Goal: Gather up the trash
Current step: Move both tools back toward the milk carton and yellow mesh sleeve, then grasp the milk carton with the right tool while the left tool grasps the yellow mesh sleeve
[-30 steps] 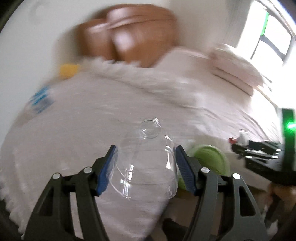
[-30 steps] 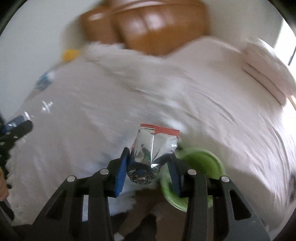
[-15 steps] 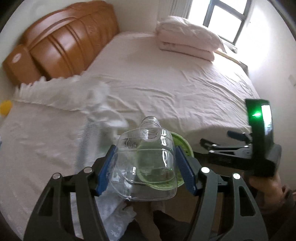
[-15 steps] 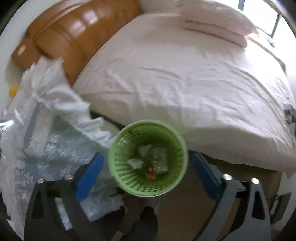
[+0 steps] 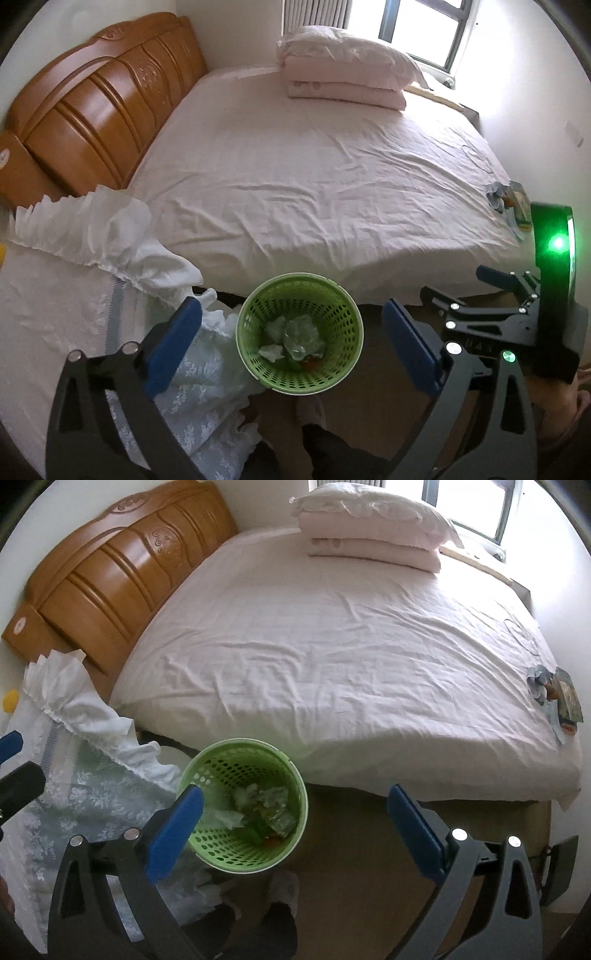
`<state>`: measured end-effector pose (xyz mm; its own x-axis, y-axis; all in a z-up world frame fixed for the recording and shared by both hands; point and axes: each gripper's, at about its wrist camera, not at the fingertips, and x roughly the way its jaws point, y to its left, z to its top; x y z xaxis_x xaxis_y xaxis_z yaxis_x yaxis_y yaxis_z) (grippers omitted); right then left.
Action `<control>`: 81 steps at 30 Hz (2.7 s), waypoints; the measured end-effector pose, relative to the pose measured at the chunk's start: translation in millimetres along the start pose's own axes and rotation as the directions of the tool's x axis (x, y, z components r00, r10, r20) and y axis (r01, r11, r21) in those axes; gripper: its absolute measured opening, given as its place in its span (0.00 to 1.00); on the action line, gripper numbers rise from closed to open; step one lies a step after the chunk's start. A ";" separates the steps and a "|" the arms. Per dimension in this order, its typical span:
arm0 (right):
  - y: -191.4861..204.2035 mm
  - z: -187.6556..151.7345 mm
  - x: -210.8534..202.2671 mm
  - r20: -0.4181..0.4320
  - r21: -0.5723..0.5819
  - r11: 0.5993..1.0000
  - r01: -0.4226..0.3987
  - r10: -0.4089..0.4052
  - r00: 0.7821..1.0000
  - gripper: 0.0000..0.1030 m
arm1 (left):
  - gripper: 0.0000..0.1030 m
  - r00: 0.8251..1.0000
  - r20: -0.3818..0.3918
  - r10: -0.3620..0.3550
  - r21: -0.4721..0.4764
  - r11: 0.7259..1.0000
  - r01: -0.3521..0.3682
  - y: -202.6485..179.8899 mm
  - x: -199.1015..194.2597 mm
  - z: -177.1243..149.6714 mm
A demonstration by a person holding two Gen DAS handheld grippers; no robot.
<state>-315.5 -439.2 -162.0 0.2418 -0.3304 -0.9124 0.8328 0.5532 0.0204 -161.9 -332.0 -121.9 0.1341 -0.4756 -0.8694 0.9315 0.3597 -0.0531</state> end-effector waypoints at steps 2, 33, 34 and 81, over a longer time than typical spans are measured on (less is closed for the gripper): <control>1.1 -0.4 0.7 -0.003 -0.003 1.000 -0.006 0.006 1.000 0.96 | 0.92 1.000 0.002 0.009 -0.011 1.000 -0.009 6.2 -3.7 -0.4; 401.6 21.7 -26.2 -0.134 -0.585 0.722 -0.371 0.365 0.921 0.97 | 0.92 0.860 -0.058 0.507 -0.633 0.648 -0.425 385.8 -141.4 -161.9; 410.7 20.8 -26.1 -0.140 -0.593 0.712 -0.376 0.368 0.919 0.97 | 0.92 0.853 -0.071 0.516 -0.646 0.628 -0.434 395.5 -143.8 -169.1; 737.1 66.7 90.2 -0.412 -0.821 0.186 -0.540 0.461 0.786 0.76 | 0.92 0.839 -0.072 0.539 -0.724 0.550 -0.416 573.2 -126.4 -164.8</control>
<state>353.5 -112.2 -201.9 0.3689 0.3107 -0.8760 -0.3839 0.9093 0.1608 299.5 66.7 -123.5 0.5908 -0.1474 -0.7933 0.2124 0.9769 -0.0234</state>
